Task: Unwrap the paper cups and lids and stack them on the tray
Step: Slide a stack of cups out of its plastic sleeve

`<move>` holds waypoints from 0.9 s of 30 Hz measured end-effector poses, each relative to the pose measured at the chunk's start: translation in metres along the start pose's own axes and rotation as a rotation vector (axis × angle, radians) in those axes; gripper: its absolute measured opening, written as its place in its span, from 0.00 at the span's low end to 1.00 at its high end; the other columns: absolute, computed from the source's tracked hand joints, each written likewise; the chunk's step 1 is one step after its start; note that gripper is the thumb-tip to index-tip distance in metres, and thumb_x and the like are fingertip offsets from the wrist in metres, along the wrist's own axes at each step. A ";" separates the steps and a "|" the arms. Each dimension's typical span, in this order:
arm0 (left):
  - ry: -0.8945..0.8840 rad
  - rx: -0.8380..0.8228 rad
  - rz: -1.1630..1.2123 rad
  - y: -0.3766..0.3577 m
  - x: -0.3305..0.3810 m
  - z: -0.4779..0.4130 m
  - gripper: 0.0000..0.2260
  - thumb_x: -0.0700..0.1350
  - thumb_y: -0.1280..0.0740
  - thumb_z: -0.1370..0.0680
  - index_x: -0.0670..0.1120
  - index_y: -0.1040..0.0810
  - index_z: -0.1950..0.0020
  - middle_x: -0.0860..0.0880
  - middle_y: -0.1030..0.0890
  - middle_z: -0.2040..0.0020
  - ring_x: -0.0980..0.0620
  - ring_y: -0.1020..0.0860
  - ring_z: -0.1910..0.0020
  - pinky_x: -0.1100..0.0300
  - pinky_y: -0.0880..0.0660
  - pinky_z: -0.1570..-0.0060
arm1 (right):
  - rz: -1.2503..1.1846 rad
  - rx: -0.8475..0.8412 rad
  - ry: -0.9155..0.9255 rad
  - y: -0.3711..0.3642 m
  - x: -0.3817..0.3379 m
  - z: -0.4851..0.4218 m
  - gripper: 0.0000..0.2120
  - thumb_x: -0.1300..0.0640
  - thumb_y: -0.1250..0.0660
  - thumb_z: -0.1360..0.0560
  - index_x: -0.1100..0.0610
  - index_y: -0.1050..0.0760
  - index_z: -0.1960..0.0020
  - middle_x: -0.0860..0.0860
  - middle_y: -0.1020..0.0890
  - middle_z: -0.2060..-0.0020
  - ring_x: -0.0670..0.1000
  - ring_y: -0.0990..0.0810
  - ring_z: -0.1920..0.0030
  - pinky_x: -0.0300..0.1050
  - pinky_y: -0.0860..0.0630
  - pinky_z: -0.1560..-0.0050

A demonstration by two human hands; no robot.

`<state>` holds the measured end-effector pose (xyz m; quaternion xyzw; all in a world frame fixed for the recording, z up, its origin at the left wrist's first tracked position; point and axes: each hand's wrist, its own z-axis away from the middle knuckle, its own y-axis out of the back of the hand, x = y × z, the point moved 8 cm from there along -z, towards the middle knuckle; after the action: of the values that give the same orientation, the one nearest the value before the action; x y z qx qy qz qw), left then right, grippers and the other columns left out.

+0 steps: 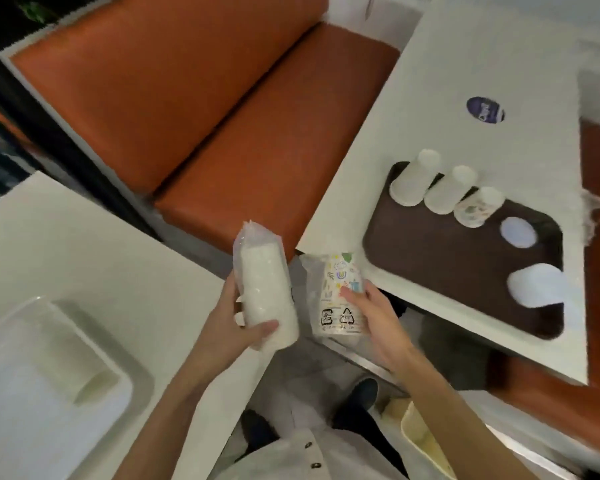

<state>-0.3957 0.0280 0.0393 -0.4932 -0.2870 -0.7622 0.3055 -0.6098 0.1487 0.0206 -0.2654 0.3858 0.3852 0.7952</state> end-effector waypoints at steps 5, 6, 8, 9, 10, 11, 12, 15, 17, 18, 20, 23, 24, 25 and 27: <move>-0.083 -0.078 -0.037 -0.124 0.048 -0.066 0.40 0.46 0.21 0.36 0.66 0.39 0.32 0.74 0.25 0.43 0.73 0.26 0.43 0.73 0.24 0.51 | -0.045 0.206 0.110 0.142 -0.033 0.016 0.17 0.59 0.30 0.24 0.55 0.26 0.37 0.51 0.15 0.46 0.51 0.16 0.46 0.49 0.19 0.46; -0.094 -0.080 -0.070 -0.145 0.057 -0.080 0.41 0.46 0.20 0.36 0.69 0.39 0.34 0.74 0.26 0.44 0.75 0.26 0.45 0.74 0.25 0.53 | -0.054 0.224 0.121 0.166 -0.038 0.018 0.18 0.60 0.30 0.25 0.54 0.27 0.36 0.51 0.16 0.45 0.51 0.16 0.45 0.50 0.20 0.45; -0.128 -0.097 -0.156 -0.187 0.075 -0.107 0.43 0.43 0.19 0.34 0.68 0.42 0.33 0.72 0.30 0.41 0.74 0.28 0.45 0.74 0.27 0.52 | -0.070 0.240 0.129 0.207 -0.045 0.017 0.18 0.59 0.29 0.25 0.52 0.27 0.37 0.49 0.16 0.45 0.50 0.17 0.44 0.50 0.19 0.45; -0.146 -0.097 -0.207 -0.205 0.084 -0.119 0.45 0.43 0.19 0.33 0.65 0.45 0.29 0.70 0.32 0.40 0.71 0.28 0.44 0.71 0.28 0.48 | -0.084 0.241 0.131 0.224 -0.048 0.015 0.18 0.58 0.28 0.26 0.52 0.27 0.37 0.48 0.15 0.46 0.50 0.17 0.44 0.51 0.19 0.45; -0.160 -0.086 -0.247 -0.219 0.092 -0.131 0.47 0.43 0.19 0.33 0.63 0.46 0.27 0.70 0.33 0.40 0.67 0.30 0.41 0.68 0.29 0.45 | -0.101 0.236 0.129 0.239 -0.051 0.011 0.18 0.57 0.28 0.26 0.52 0.27 0.37 0.48 0.15 0.46 0.50 0.16 0.44 0.52 0.20 0.44; -0.174 -0.067 -0.266 -0.230 0.098 -0.143 0.47 0.44 0.19 0.34 0.63 0.46 0.27 0.70 0.33 0.40 0.63 0.31 0.39 0.66 0.30 0.44 | -0.125 0.224 0.123 0.250 -0.054 0.006 0.19 0.55 0.27 0.26 0.53 0.26 0.37 0.49 0.15 0.46 0.51 0.16 0.45 0.53 0.20 0.44; -0.193 -0.046 -0.275 -0.239 0.103 -0.153 0.46 0.44 0.19 0.35 0.65 0.46 0.29 0.69 0.32 0.40 0.60 0.31 0.37 0.66 0.30 0.44 | -0.162 0.203 0.113 0.259 -0.055 0.001 0.21 0.53 0.27 0.27 0.54 0.26 0.36 0.51 0.15 0.46 0.52 0.16 0.45 0.53 0.19 0.45; -0.218 0.041 -0.325 -0.255 0.107 -0.171 0.43 0.47 0.18 0.37 0.68 0.44 0.35 0.62 0.32 0.38 0.61 0.29 0.38 0.68 0.29 0.44 | -0.384 0.121 0.041 0.271 -0.056 -0.011 0.23 0.50 0.28 0.29 0.58 0.25 0.38 0.56 0.14 0.48 0.56 0.14 0.49 0.49 0.17 0.55; -0.223 0.088 -0.359 -0.261 0.102 -0.175 0.43 0.48 0.18 0.38 0.66 0.43 0.35 0.60 0.31 0.38 0.66 0.29 0.41 0.76 0.30 0.49 | -0.464 0.080 -0.020 0.274 -0.054 -0.015 0.25 0.46 0.28 0.30 0.58 0.24 0.38 0.58 0.15 0.48 0.56 0.14 0.50 0.49 0.17 0.54; -0.237 0.107 -0.372 -0.262 0.097 -0.175 0.43 0.46 0.17 0.37 0.64 0.43 0.35 0.58 0.31 0.38 0.66 0.28 0.42 0.77 0.30 0.51 | -0.481 0.068 -0.043 0.275 -0.052 -0.017 0.26 0.45 0.28 0.30 0.58 0.24 0.38 0.58 0.15 0.47 0.56 0.14 0.50 0.50 0.17 0.51; -0.246 0.143 -0.383 -0.260 0.087 -0.173 0.43 0.44 0.17 0.36 0.60 0.43 0.34 0.54 0.29 0.36 0.59 0.29 0.39 0.71 0.28 0.45 | -0.500 0.064 -0.078 0.277 -0.048 -0.021 0.28 0.45 0.28 0.31 0.59 0.26 0.36 0.59 0.15 0.45 0.57 0.15 0.48 0.52 0.19 0.46; -0.200 0.161 -0.389 -0.254 0.079 -0.169 0.43 0.46 0.17 0.36 0.63 0.42 0.34 0.56 0.30 0.34 0.55 0.30 0.36 0.62 0.29 0.41 | -0.501 0.083 -0.110 0.277 -0.047 -0.027 0.32 0.45 0.28 0.33 0.61 0.27 0.35 0.59 0.15 0.46 0.57 0.15 0.49 0.55 0.22 0.43; -0.174 0.153 -0.379 -0.251 0.076 -0.166 0.42 0.46 0.17 0.36 0.62 0.40 0.33 0.57 0.30 0.32 0.57 0.31 0.35 0.63 0.31 0.39 | -0.506 0.088 -0.117 0.277 -0.047 -0.028 0.32 0.45 0.28 0.34 0.61 0.27 0.35 0.59 0.15 0.47 0.57 0.15 0.49 0.55 0.22 0.43; -0.158 0.159 -0.374 -0.246 0.072 -0.160 0.42 0.44 0.17 0.35 0.60 0.39 0.30 0.57 0.31 0.31 0.59 0.31 0.34 0.64 0.33 0.37 | -0.503 0.089 -0.120 0.276 -0.046 -0.029 0.33 0.45 0.27 0.34 0.61 0.27 0.35 0.59 0.15 0.47 0.57 0.15 0.49 0.54 0.21 0.44; -0.156 0.228 -0.356 -0.231 0.067 -0.137 0.36 0.40 0.20 0.31 0.55 0.34 0.30 0.58 0.29 0.33 0.61 0.30 0.36 0.62 0.32 0.35 | -0.462 0.075 -0.123 0.275 -0.047 -0.029 0.32 0.44 0.25 0.33 0.60 0.28 0.36 0.58 0.15 0.48 0.57 0.15 0.50 0.53 0.21 0.46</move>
<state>-0.6698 0.0646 0.0217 -0.4547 -0.4765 -0.7263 0.1969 -0.8660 0.2634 0.0082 -0.2929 0.2798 0.1938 0.8935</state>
